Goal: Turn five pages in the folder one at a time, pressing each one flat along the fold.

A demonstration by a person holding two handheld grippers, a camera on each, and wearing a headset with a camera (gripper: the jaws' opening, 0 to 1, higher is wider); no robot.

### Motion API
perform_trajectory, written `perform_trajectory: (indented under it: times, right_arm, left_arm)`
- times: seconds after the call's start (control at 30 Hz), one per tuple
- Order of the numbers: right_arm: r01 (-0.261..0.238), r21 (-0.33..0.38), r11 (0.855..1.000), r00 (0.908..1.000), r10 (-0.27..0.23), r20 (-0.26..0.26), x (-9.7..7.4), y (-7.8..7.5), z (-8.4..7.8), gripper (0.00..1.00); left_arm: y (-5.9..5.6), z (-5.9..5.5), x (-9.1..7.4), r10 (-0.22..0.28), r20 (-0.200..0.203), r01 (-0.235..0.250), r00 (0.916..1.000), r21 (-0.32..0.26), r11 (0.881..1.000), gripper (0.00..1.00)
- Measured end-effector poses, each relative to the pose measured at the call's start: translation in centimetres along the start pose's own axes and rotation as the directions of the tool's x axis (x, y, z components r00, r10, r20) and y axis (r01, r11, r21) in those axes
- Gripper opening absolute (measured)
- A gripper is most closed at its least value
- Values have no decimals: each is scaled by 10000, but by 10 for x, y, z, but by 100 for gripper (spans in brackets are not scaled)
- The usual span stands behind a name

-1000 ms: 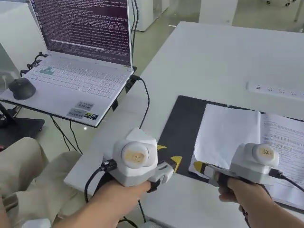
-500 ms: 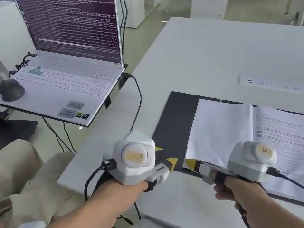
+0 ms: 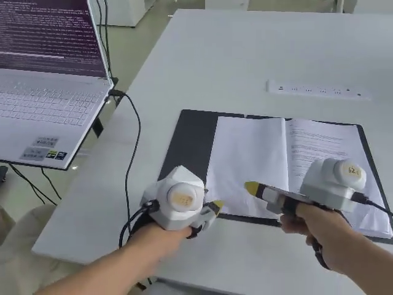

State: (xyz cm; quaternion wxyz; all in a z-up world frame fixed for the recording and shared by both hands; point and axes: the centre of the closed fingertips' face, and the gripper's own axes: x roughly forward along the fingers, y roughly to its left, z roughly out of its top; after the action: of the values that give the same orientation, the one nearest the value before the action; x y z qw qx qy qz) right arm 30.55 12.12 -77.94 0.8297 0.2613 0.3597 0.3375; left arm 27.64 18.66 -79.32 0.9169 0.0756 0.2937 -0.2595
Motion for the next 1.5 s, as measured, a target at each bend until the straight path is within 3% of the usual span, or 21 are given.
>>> perform_trajectory:
  times: [0.07, 0.27, 0.47, 0.63, 0.8, 0.97, 1.3, 1.5]
  right_arm:
    - [154, 78, 9999, 9998, -155, 148, -5, -9, 8, 6]
    - [308, 331, 9990, 9983, -324, 490, -13, -26, 25, 4]
    - [140, 849, 9963, 9977, -195, 647, -15, -29, 34, 4]
    - [21, 1305, 9914, 9978, -107, 652, -12, -31, 42, 2]
    - [-23, 2228, 9749, 9971, -146, 741, -6, -44, 53, 0]
    - [35, 2594, 9658, 9980, -197, 598, 4, -65, 64, 0]
    - [268, 3326, 9427, 9937, -612, 935, 18, -96, 89, 0]
    - [-23, 4037, 9149, 9904, -537, 1273, 28, -107, 104, 0]
  left_arm:
    - [-1, -4, 11, 49, -155, -47, 9999, 136, 9999, 21]
    - [3, -17, 18, 476, -605, -454, 9970, 364, 9983, 18]
    - [5, -18, 17, 551, -112, -553, 9984, -141, 9984, 17]
    - [6, -17, 18, 510, -2, -510, 9987, -202, 9985, 17]
    - [7, -18, 19, 490, 5, -490, 9988, -221, 9986, 17]
    - [8, -18, 21, 495, -52, -496, 9988, -206, 9986, 17]
    - [8, -18, 22, 504, -92, -506, 9987, -189, 9985, 17]
    - [8, -18, 22, 549, -78, -551, 9985, -264, 9981, 17]
